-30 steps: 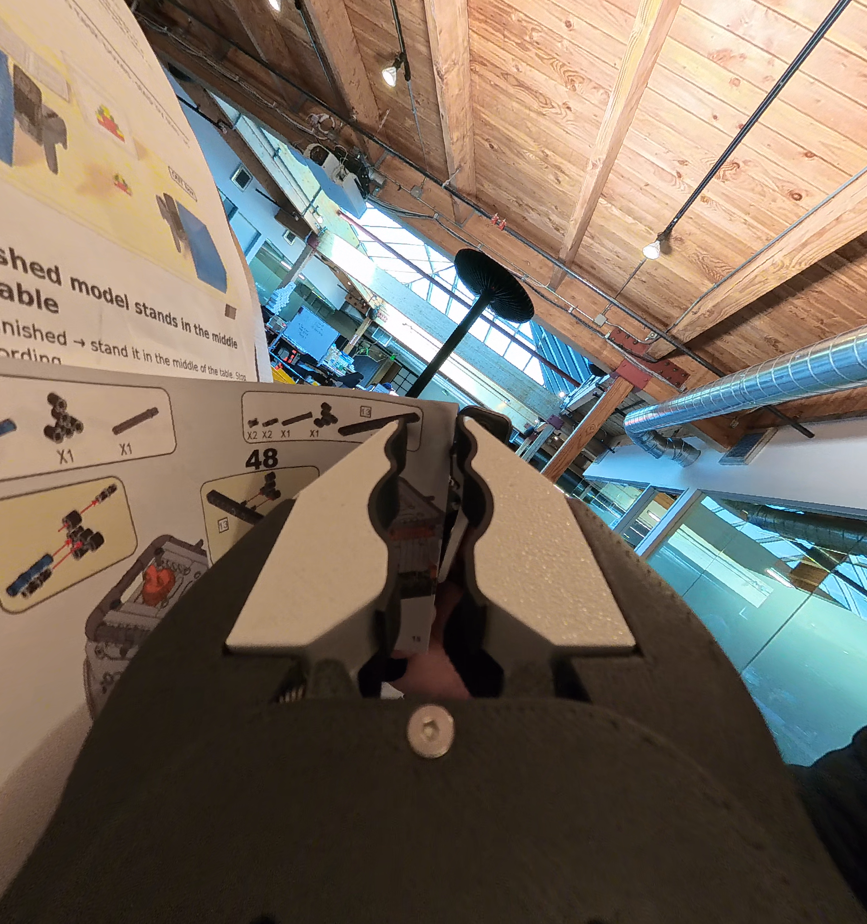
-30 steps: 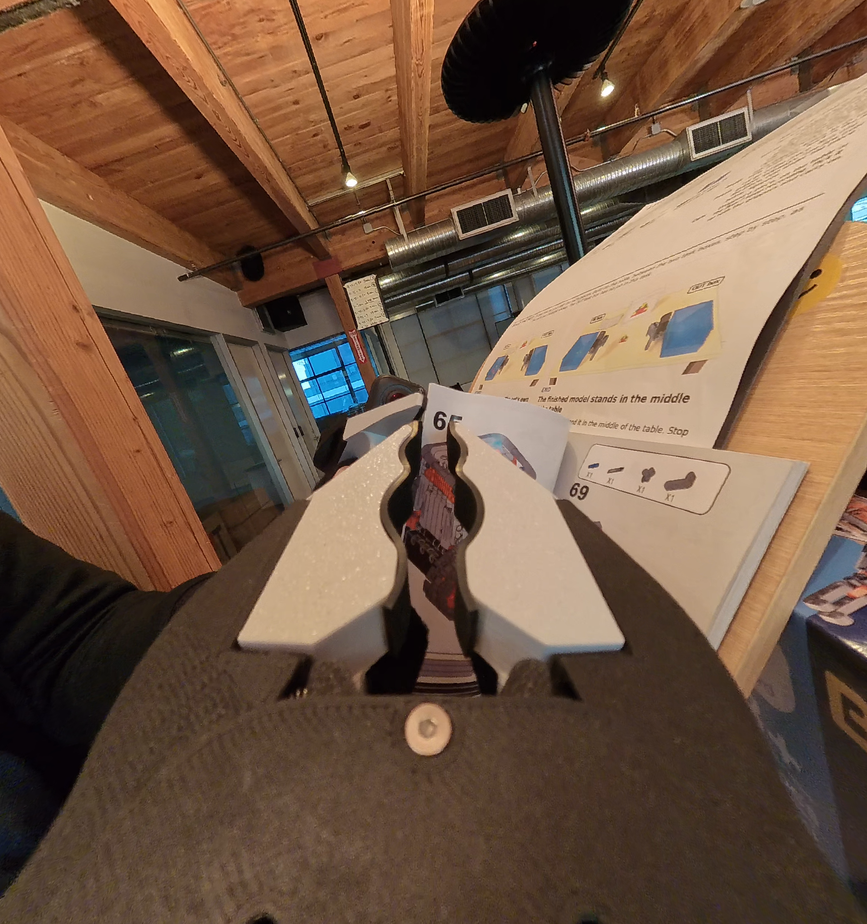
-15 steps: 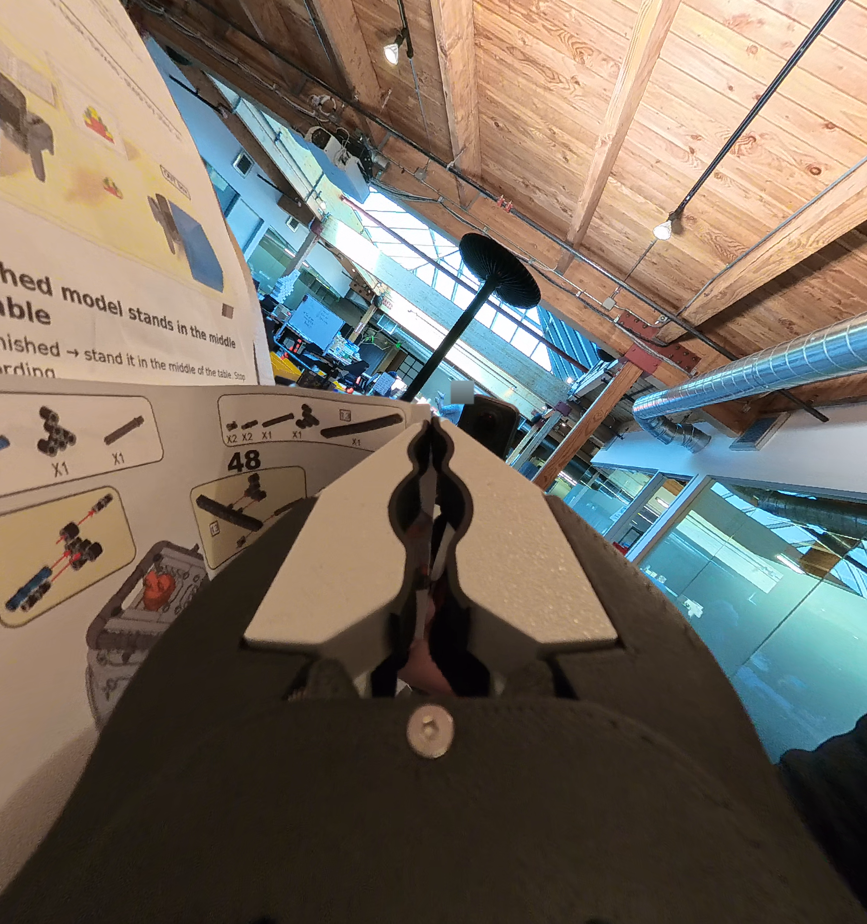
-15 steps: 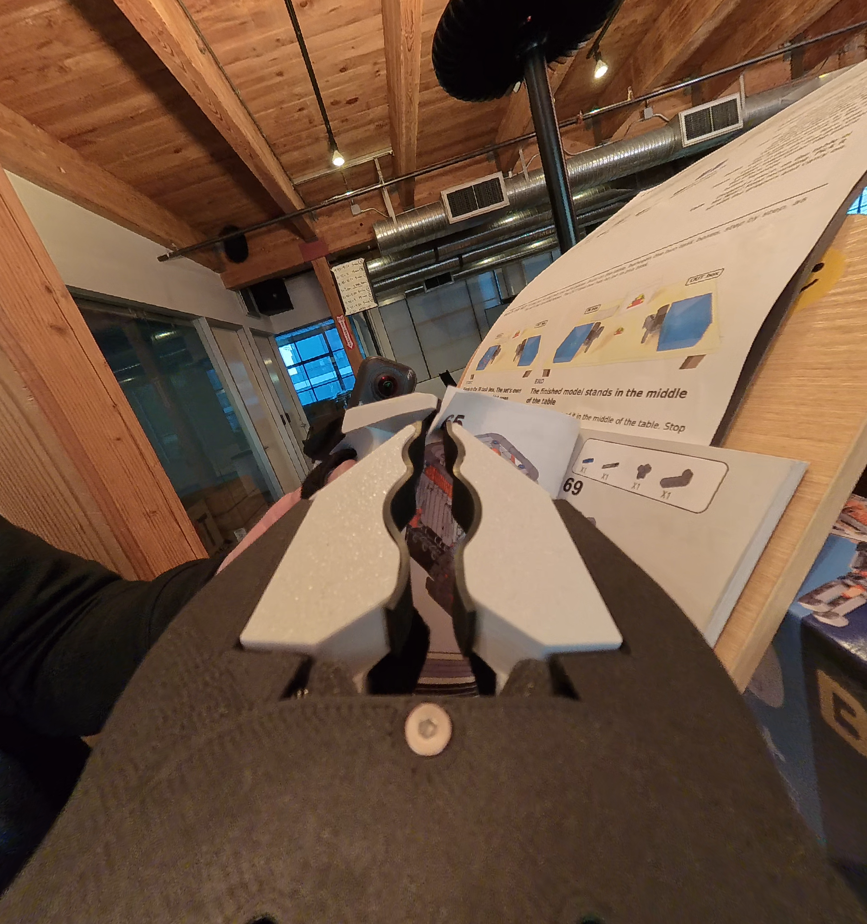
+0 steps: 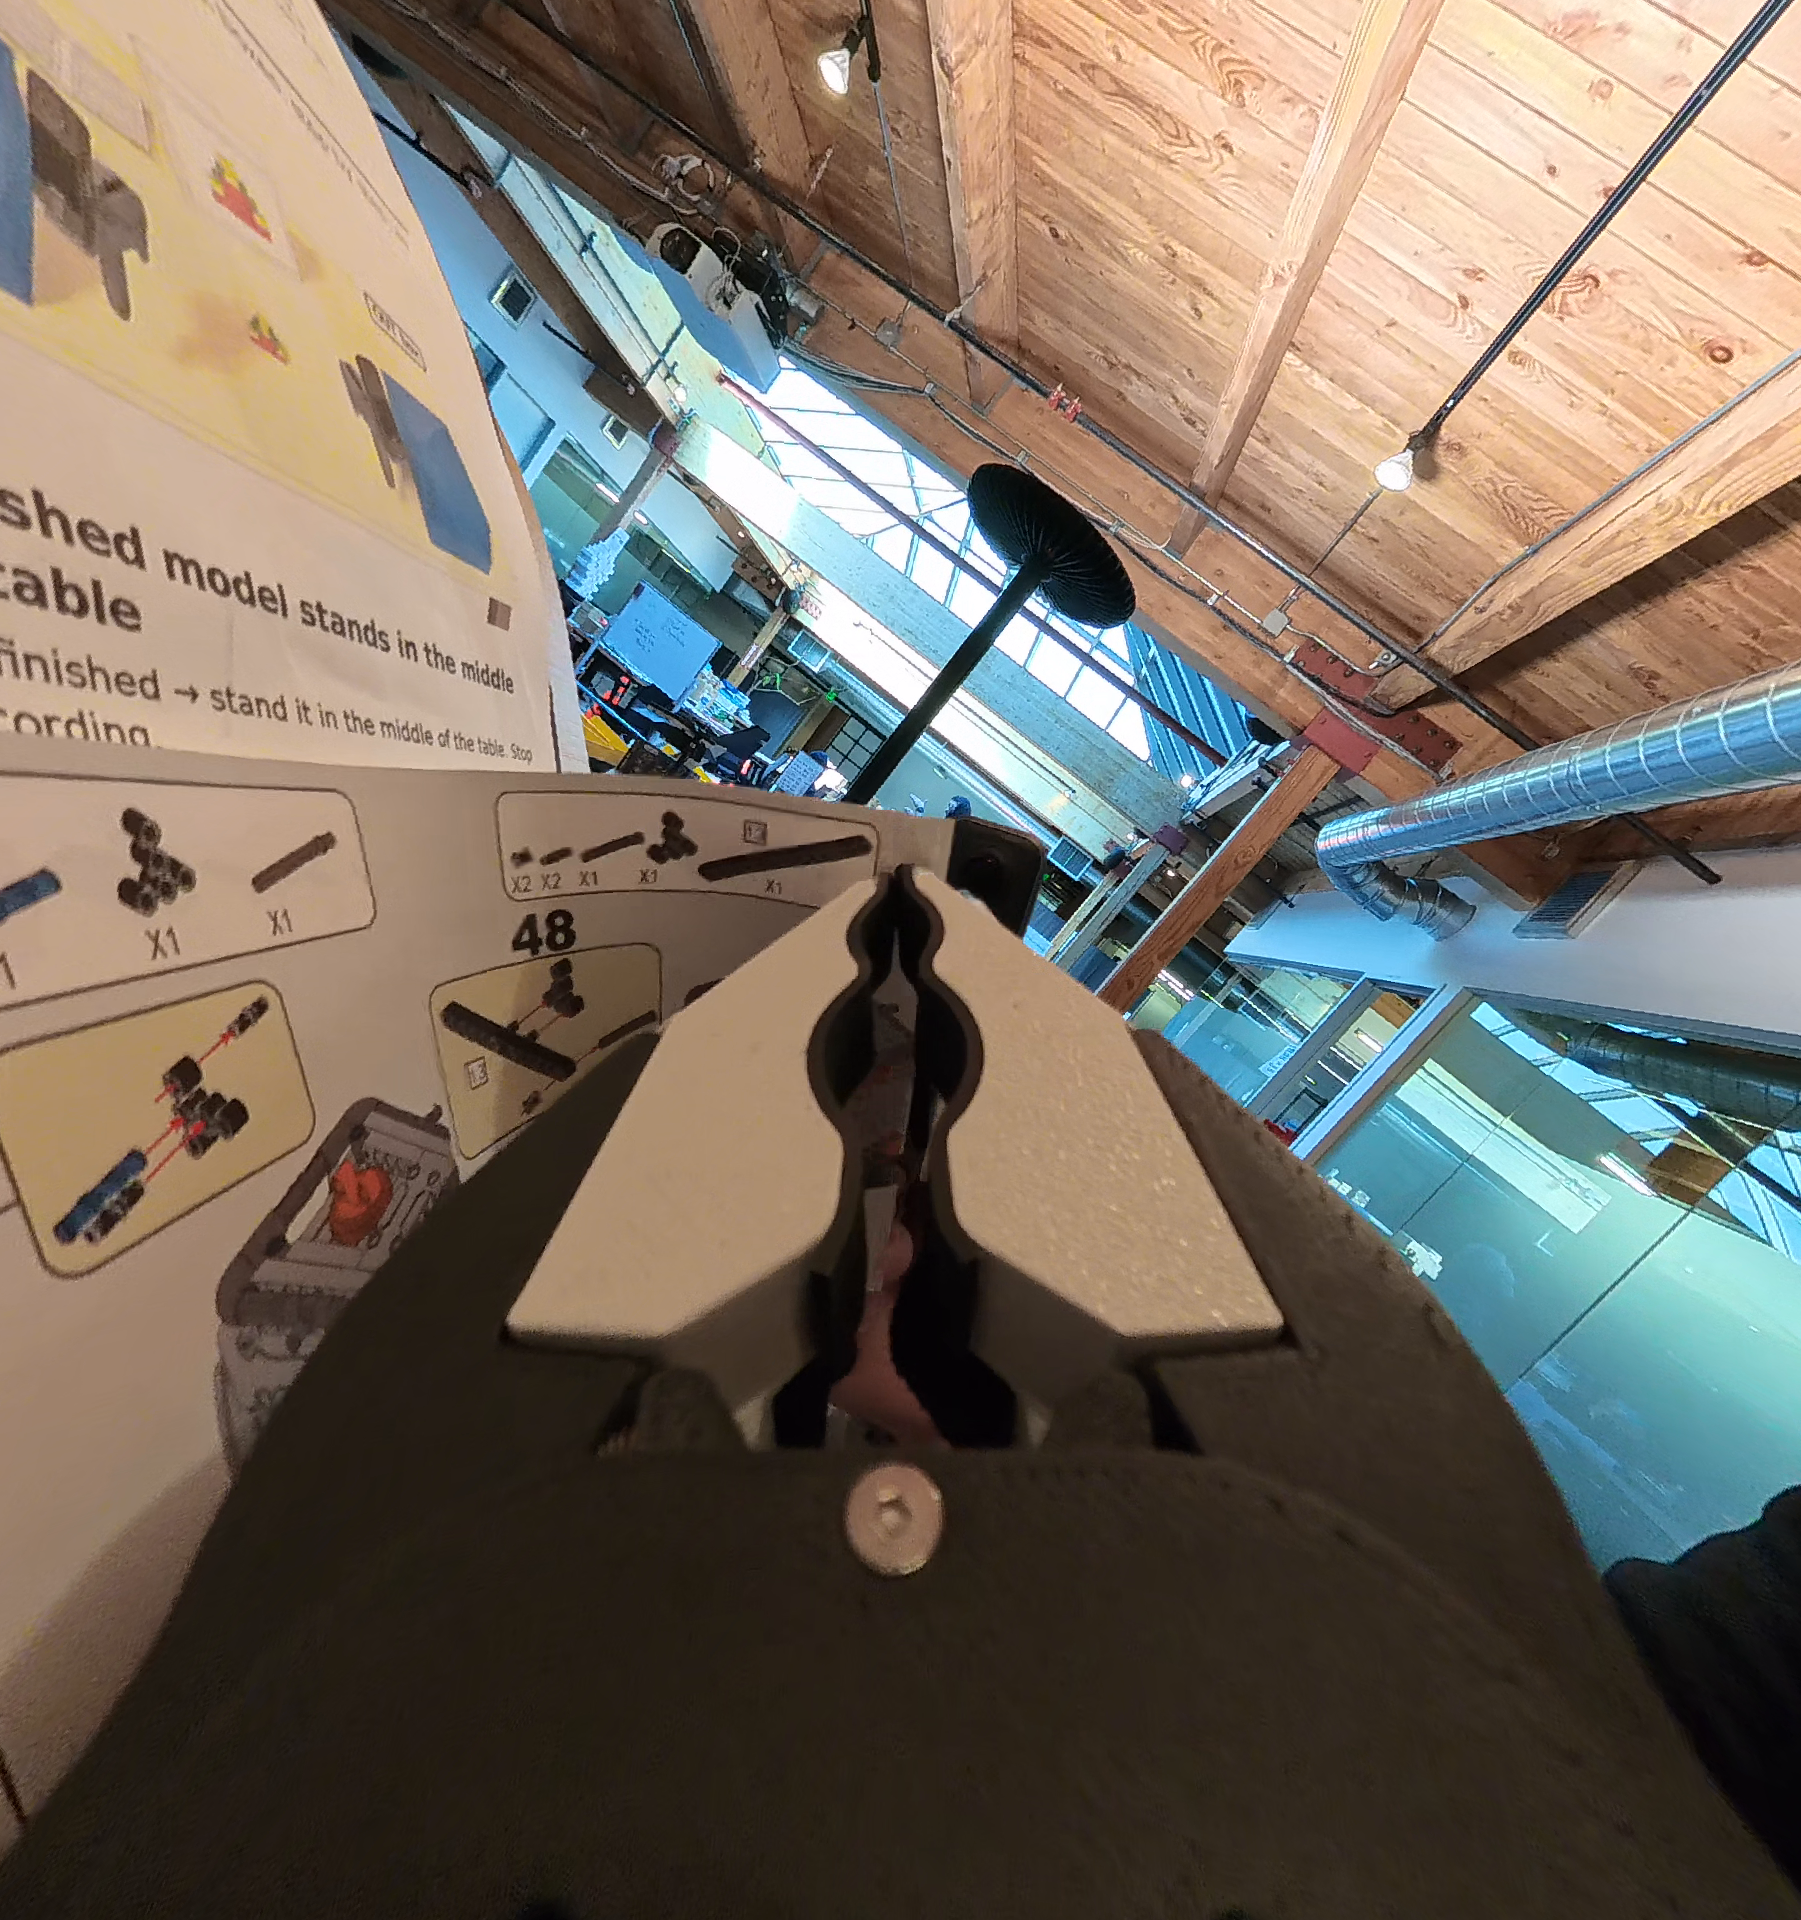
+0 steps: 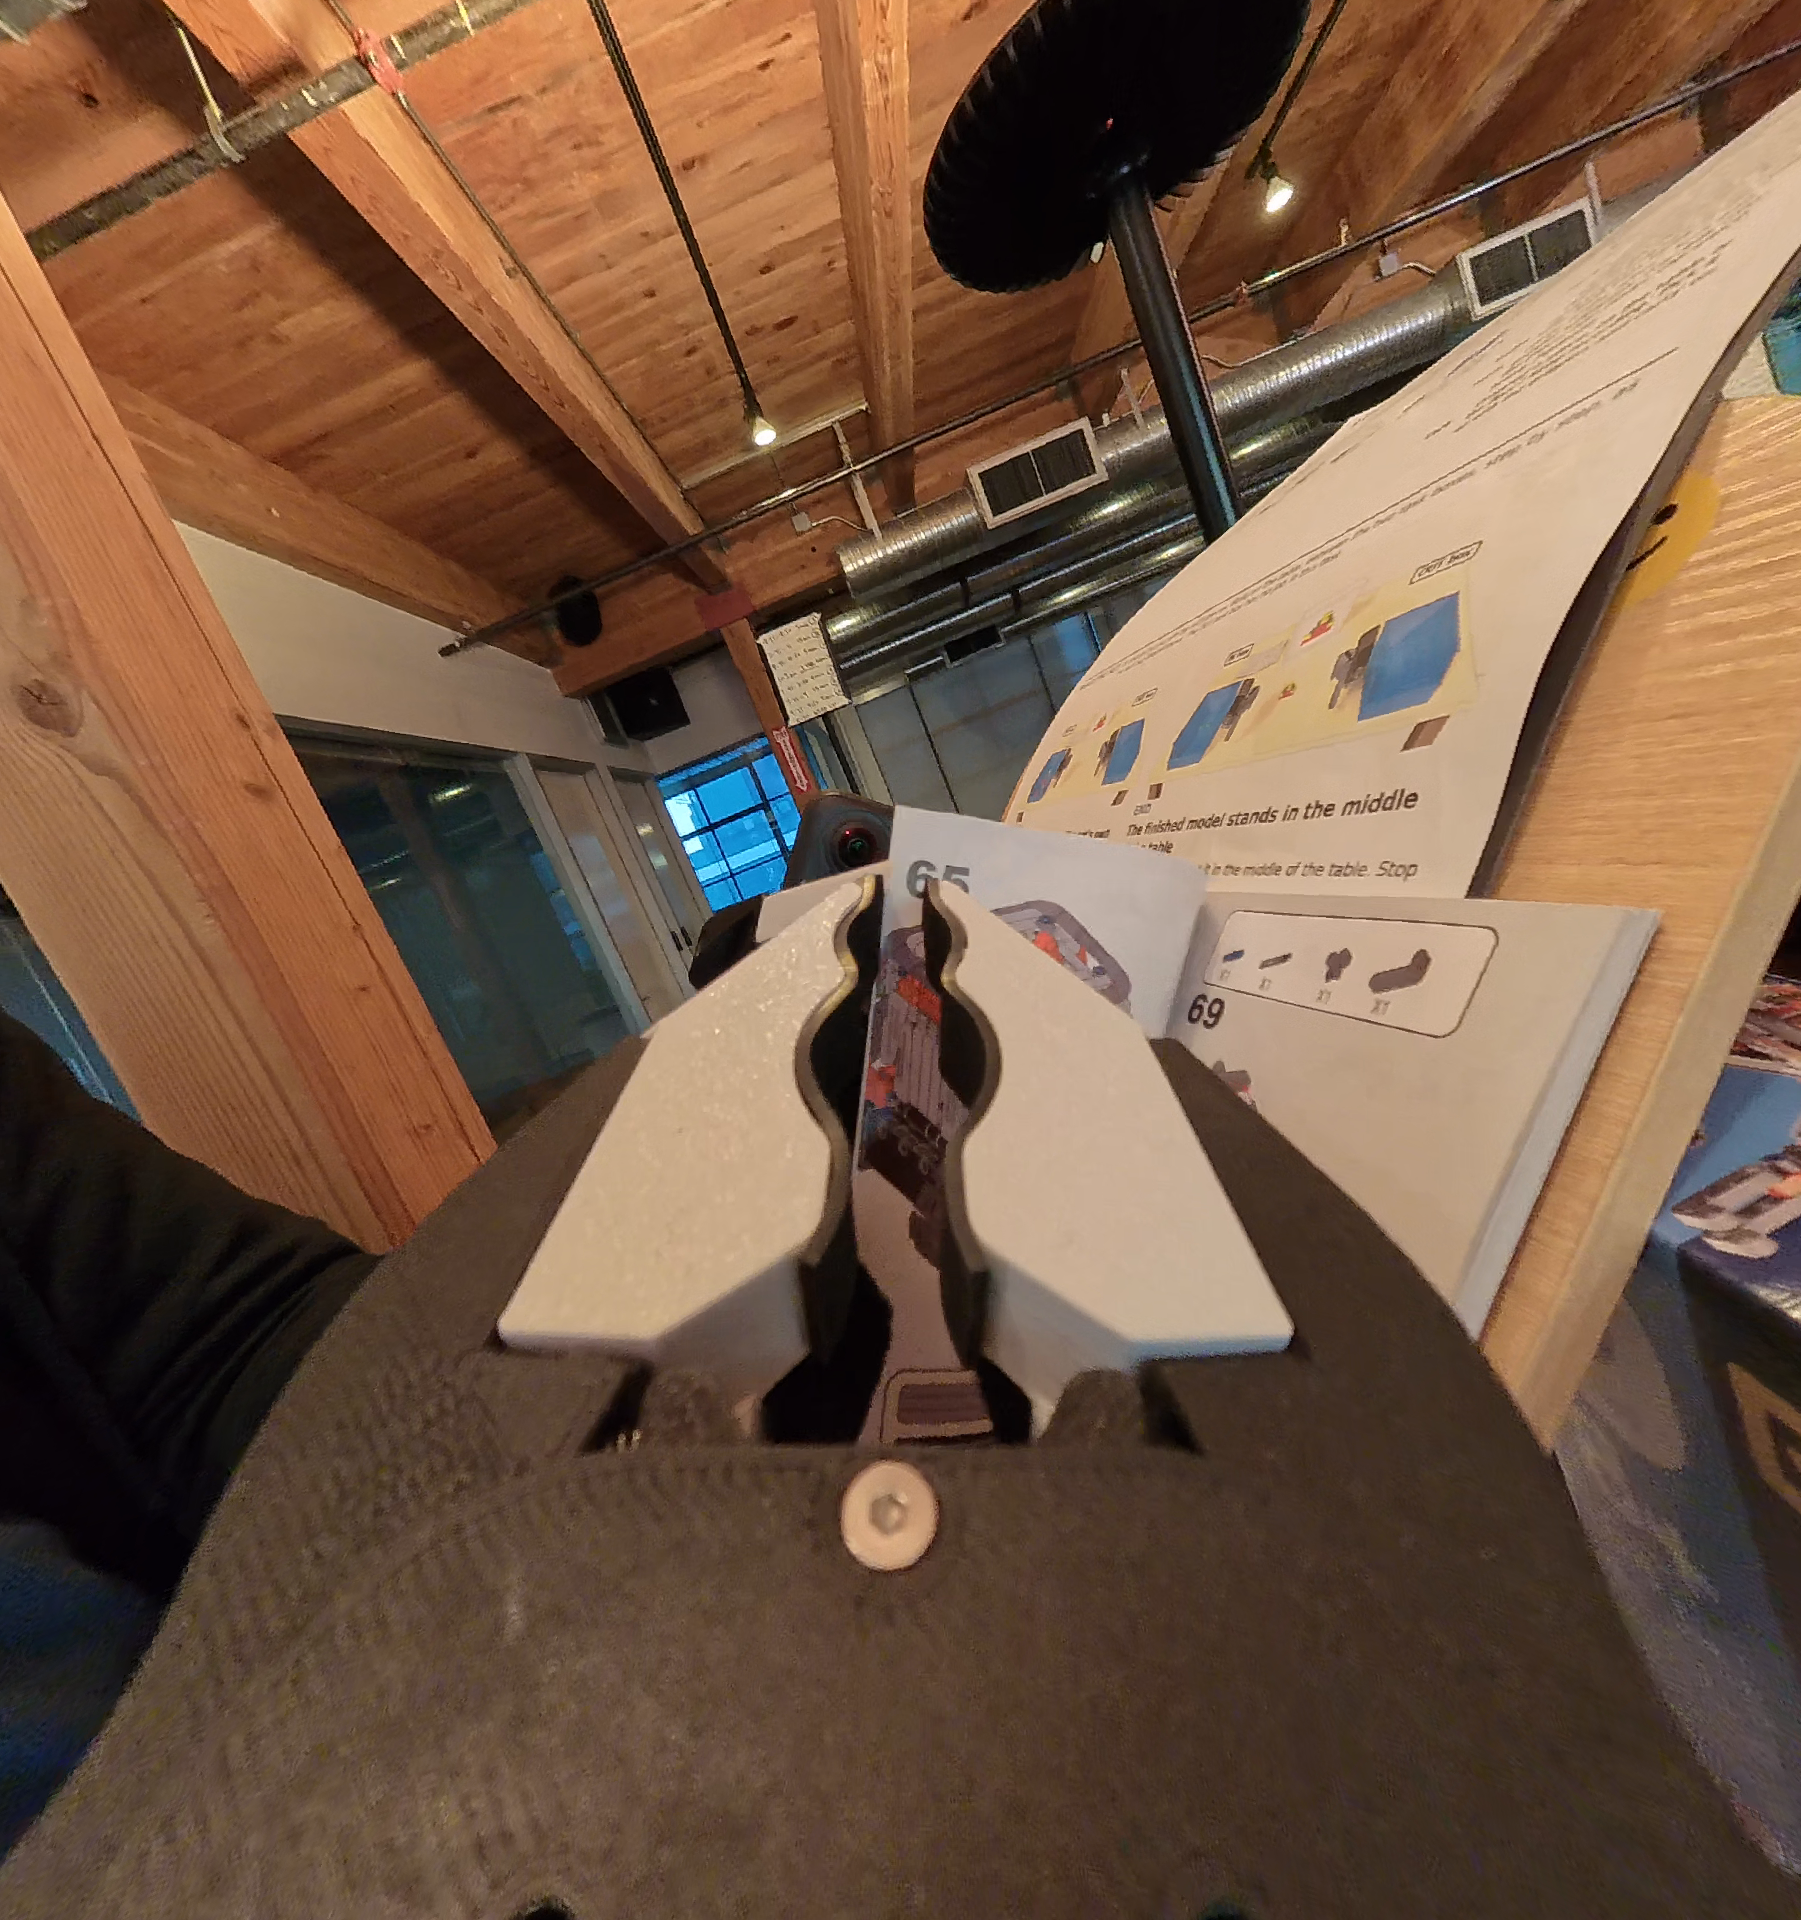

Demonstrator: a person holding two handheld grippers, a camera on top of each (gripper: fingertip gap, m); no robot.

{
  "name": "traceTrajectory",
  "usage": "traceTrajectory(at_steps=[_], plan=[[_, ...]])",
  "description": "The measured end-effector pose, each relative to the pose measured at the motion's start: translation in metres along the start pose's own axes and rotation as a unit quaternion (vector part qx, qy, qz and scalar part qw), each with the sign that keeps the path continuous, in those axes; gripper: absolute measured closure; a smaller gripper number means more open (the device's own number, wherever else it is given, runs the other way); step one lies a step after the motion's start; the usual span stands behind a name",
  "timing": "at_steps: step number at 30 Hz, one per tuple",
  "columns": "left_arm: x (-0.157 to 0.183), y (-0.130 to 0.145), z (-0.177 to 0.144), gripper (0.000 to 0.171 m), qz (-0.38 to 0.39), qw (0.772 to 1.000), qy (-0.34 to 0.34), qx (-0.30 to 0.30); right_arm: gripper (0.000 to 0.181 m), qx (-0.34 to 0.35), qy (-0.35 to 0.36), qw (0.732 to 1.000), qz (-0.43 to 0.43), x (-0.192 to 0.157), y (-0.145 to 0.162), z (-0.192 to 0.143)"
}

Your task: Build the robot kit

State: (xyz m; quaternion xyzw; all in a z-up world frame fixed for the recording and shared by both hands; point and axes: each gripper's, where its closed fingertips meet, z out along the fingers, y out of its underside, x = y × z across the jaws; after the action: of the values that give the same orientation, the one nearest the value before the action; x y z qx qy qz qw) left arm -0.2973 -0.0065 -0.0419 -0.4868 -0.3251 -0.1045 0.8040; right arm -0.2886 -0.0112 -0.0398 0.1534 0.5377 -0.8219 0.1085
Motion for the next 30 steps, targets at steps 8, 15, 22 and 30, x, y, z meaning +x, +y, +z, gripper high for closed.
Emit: traceTrajectory(at_steps=[8, 15, 22, 30], plan=[[-0.001, 0.003, 0.000, 0.171, 0.002, 1.000, -0.006, -0.004, 0.181, 0.002, 0.007, 1.000, 0.000, 0.001, -0.002, 0.000], [0.001, 0.005, -0.001, 0.166, 0.019, 1.000, -0.008, -0.005, 0.181, -0.002, 0.009, 1.000, -0.004, 0.000, -0.002, 0.000], [0.002, -0.004, -0.005, 0.148, 0.019, 1.000, -0.012, 0.010, 0.181, -0.011, 0.003, 1.000, -0.004, -0.002, 0.002, 0.003], [-0.003, -0.006, -0.006, 0.171, 0.011, 1.000, -0.021, 0.019, 0.181, -0.008, -0.004, 1.000, 0.002, -0.003, 0.004, 0.005]])
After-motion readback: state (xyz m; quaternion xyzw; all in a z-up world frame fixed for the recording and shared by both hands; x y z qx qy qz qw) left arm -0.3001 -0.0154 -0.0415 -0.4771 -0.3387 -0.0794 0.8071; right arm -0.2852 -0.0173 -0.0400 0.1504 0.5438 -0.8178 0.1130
